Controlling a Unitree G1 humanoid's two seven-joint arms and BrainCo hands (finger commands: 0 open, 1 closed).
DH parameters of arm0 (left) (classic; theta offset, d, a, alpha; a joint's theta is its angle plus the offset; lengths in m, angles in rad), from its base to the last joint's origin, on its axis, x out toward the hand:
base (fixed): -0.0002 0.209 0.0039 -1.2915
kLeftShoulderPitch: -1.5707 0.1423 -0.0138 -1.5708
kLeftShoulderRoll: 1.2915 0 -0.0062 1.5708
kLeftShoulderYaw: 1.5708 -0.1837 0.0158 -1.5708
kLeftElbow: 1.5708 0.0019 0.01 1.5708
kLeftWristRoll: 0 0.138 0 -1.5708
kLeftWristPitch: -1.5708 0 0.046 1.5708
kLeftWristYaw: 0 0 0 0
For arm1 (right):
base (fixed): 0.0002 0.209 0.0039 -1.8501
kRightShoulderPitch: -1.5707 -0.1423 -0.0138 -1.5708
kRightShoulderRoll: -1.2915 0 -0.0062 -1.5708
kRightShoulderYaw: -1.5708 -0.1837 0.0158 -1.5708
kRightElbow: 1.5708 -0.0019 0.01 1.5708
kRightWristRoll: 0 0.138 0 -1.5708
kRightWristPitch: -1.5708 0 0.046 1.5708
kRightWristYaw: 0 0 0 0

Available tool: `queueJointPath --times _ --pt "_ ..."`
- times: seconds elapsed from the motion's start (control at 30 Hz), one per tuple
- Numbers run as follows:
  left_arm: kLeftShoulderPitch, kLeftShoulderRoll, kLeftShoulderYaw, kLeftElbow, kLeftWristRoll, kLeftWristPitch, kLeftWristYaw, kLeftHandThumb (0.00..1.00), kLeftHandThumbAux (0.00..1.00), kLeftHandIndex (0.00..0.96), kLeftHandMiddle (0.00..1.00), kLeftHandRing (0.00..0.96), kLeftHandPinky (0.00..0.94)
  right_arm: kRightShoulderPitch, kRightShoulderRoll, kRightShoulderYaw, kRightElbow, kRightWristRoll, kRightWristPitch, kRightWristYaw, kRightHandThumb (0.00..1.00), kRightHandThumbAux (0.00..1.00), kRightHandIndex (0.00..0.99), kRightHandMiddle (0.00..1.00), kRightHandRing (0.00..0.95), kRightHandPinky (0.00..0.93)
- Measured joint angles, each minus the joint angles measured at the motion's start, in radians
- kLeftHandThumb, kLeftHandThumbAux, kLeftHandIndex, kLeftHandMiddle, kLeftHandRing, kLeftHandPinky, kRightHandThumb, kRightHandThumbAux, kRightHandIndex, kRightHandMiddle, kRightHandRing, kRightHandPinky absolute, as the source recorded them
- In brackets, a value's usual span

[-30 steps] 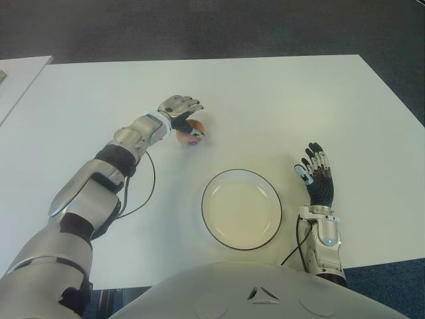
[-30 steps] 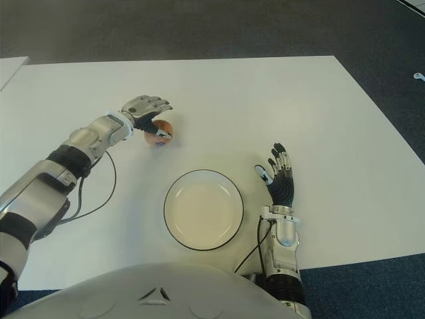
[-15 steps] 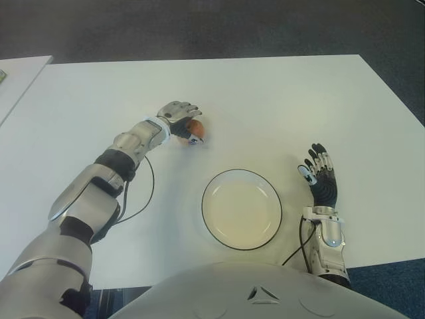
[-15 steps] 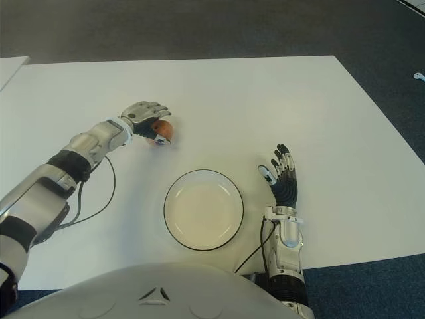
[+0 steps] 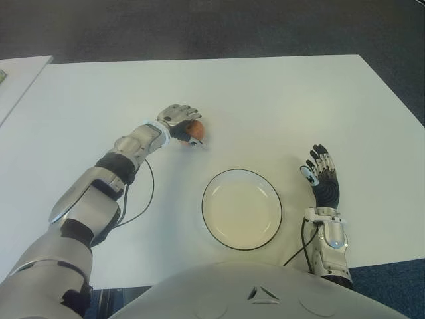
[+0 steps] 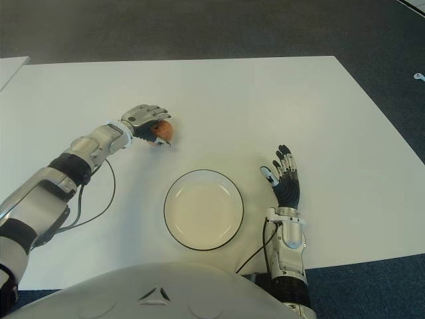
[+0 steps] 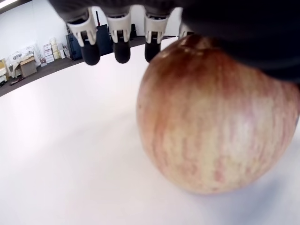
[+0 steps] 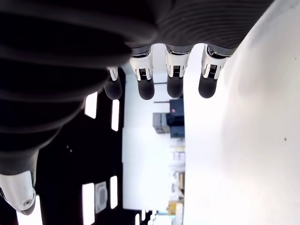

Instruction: Put the apples into the plate.

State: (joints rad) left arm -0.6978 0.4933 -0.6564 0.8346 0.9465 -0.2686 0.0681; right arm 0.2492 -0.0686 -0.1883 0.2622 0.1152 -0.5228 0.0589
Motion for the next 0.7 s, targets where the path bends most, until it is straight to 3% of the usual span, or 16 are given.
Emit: queueJointPath --times 0.7 --pt "0.013 -0.018 -0.018 0.019 -0.008 0.009 0.044 0.35 0.306 0.05 0.006 0.002 0.04 0.005 -0.009 -0.013 -0.006 0.004 0.013 -0.005 0.192 0.542 0.0 0.0 0.0 0.0"
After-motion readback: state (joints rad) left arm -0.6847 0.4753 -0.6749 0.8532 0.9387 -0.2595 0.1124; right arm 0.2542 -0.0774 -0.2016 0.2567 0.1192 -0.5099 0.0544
